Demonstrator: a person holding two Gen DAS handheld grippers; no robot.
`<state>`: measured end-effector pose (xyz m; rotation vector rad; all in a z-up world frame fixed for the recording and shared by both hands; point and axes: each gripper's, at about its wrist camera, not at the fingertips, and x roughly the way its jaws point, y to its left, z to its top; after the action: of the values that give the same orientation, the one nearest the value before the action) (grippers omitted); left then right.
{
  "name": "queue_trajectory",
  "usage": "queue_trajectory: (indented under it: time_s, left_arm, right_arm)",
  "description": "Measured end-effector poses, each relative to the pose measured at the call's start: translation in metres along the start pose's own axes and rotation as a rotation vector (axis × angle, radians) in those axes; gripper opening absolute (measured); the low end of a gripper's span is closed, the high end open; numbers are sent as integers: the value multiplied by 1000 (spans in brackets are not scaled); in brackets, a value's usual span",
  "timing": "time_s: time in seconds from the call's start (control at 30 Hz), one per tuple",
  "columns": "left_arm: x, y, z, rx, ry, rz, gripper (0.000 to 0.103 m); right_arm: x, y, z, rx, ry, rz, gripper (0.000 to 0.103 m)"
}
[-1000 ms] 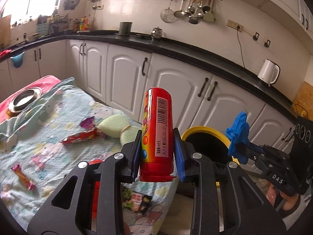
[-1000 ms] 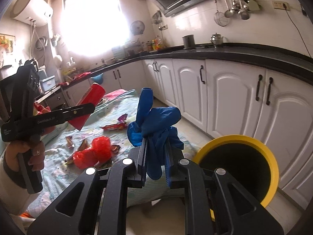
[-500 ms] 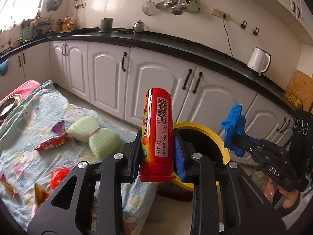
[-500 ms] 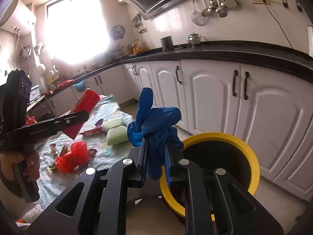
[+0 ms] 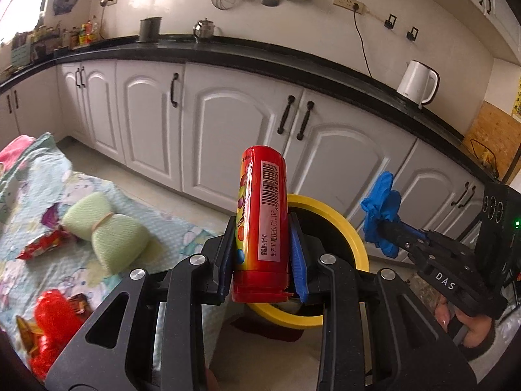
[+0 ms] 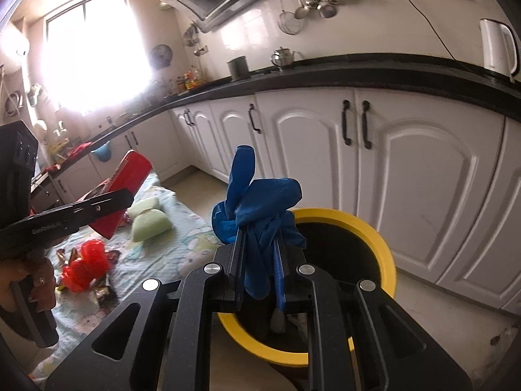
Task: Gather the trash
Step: 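Carry the red can and blue glove over the bin and release both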
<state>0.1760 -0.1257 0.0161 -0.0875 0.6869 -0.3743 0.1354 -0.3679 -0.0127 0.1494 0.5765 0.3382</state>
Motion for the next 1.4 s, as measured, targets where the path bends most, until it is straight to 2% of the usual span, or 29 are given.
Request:
queue_trajectory:
  time_s: [0.67,0.83,0.93,0.97,1.03,1.07,1.17,1.3,1.37,1.4]
  left_arm:
    - [80,-31,-7,26,150,-69,23]
    - [95,-35,-9,27,173,-88,23]
    - [102,-35,-10,24,182,-86,25]
    - [104,-34,-11,20,184,-86,27]
    - [106,-32,-10,6,180,-87,55]
    - [105,-31,-10,-3,178,-88,56]
    - [104,-29,-8,-11,170,-76,57]
    - [96,-24,-4,-32,144,-57,69]
    - [91,-22,-3,-36,127,-46,77]
    - [88,-22,-3,-36,120,-45,83]
  right_arm:
    - [35,-40,-32,67,122,-56,14]
    - [44,-48,-38,86,148,-57,17]
    - [47,-53,-43,101,154,-59,24]
    - [48,-54,-43,106,157,-60,25]
    - [49,-58,-44,117,154,-65,30]
    - [48,-60,-44,124,151,-69,34]
    - [46,-66,-44,138,137,-84,38]
    - [38,-75,-40,168,108,-107,47]
    - [33,-76,-38,171,93,-117,48]
    - [31,-76,-38,173,85,-119,52]
